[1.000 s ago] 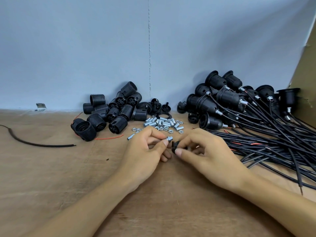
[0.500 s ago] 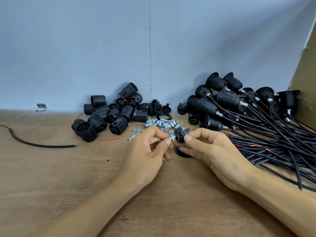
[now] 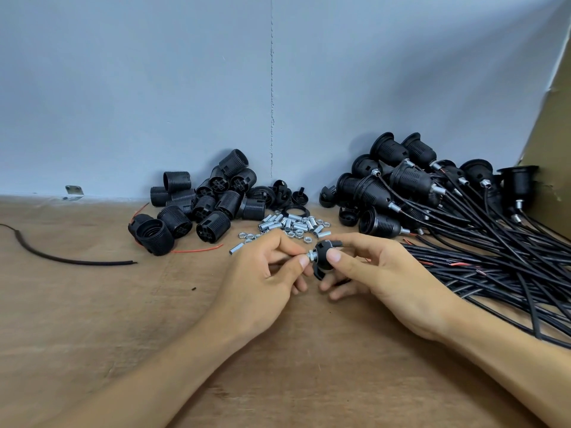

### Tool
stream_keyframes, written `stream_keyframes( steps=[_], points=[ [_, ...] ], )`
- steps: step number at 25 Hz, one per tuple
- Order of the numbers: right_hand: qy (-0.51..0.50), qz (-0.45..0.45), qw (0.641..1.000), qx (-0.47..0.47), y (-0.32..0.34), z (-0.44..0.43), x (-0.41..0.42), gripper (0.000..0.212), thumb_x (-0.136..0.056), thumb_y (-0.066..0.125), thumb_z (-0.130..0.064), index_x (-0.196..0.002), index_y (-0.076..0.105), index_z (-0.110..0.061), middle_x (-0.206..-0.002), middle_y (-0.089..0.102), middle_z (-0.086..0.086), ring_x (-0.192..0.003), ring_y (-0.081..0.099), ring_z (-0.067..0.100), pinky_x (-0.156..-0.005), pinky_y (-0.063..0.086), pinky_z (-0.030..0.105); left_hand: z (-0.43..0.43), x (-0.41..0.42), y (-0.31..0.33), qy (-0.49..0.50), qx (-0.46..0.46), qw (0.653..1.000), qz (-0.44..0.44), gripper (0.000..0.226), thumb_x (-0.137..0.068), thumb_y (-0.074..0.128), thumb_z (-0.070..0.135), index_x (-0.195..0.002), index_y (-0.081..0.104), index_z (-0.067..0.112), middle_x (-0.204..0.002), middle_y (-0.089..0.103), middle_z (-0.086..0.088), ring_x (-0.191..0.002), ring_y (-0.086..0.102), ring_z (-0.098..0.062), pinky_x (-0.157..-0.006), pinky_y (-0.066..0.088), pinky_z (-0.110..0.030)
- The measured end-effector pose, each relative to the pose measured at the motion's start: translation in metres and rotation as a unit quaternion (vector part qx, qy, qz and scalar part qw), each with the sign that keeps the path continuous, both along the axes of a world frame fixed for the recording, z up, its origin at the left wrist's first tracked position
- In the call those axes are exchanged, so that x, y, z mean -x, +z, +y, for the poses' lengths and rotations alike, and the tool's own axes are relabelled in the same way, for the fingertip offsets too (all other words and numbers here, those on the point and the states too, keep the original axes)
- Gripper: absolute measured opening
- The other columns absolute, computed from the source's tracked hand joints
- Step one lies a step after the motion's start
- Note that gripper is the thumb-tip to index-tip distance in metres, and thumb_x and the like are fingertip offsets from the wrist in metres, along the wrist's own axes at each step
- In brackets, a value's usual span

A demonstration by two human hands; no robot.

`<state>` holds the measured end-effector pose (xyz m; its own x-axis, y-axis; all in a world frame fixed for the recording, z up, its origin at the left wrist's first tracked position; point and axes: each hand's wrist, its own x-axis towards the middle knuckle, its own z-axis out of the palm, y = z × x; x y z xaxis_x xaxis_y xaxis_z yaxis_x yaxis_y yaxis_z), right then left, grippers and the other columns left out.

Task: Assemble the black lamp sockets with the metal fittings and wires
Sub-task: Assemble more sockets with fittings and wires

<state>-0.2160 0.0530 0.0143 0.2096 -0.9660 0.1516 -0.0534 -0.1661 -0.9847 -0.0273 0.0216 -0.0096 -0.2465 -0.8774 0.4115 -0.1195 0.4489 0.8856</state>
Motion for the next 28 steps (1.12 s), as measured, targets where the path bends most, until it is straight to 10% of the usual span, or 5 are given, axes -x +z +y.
stream_keyframes(
  steps=[9, 13, 18, 28],
  points=[
    [-0.026, 0.047, 0.998, 0.046, 0.001, -0.002, 0.007, 0.043, -0.082, 0.074, -0.025, -0.125, 0.067, -0.025, -0.103, 0.075, 0.011, -0.099, 0.073, 0.023, -0.095, 0.055, 0.032, 0.003, 0.000, 0.009, -0.030, -0.052, 0.997, 0.053, 0.015, -0.096, 0.061, -0.004, -0.084, 0.065, 0.005, -0.071, 0.073, -0.009, -0.057, 0.063, -0.016, -0.056, 0.052, -0.023],
    [-0.019, 0.057, 0.998, 0.031, 0.003, 0.000, 0.002, 0.020, -0.087, 0.069, -0.037, -0.092, 0.076, -0.019, -0.079, 0.071, 0.012, -0.066, 0.068, 0.024, -0.061, 0.057, 0.028, 0.004, -0.003, 0.006, -0.033, -0.017, 0.999, 0.014, 0.013, -0.094, 0.064, -0.004, -0.086, 0.064, 0.006, -0.076, 0.075, -0.004, -0.060, 0.066, -0.013, -0.061, 0.054, -0.024],
    [-0.054, 0.083, 0.990, -0.102, 0.008, -0.002, 0.004, 0.082, -0.081, 0.035, -0.083, -0.062, 0.068, -0.010, -0.052, 0.053, 0.013, -0.032, 0.048, 0.021, -0.033, 0.034, 0.019, 0.006, 0.003, 0.002, -0.022, 0.036, 0.999, -0.012, 0.021, -0.094, 0.066, 0.001, -0.085, 0.064, 0.020, -0.078, 0.075, 0.004, -0.064, 0.068, -0.014, -0.063, 0.054, -0.023],
    [-0.069, 0.022, 0.997, 0.022, 0.003, 0.001, -0.005, 0.021, -0.104, 0.049, -0.022, -0.100, 0.067, -0.012, -0.081, 0.067, 0.012, -0.055, 0.056, 0.020, -0.047, 0.046, 0.027, 0.009, 0.007, 0.000, -0.009, 0.035, 0.999, 0.033, 0.018, -0.094, 0.066, 0.002, -0.086, 0.064, 0.018, -0.076, 0.076, -0.002, -0.064, 0.070, -0.015, -0.062, 0.054, -0.023]
  ],
)
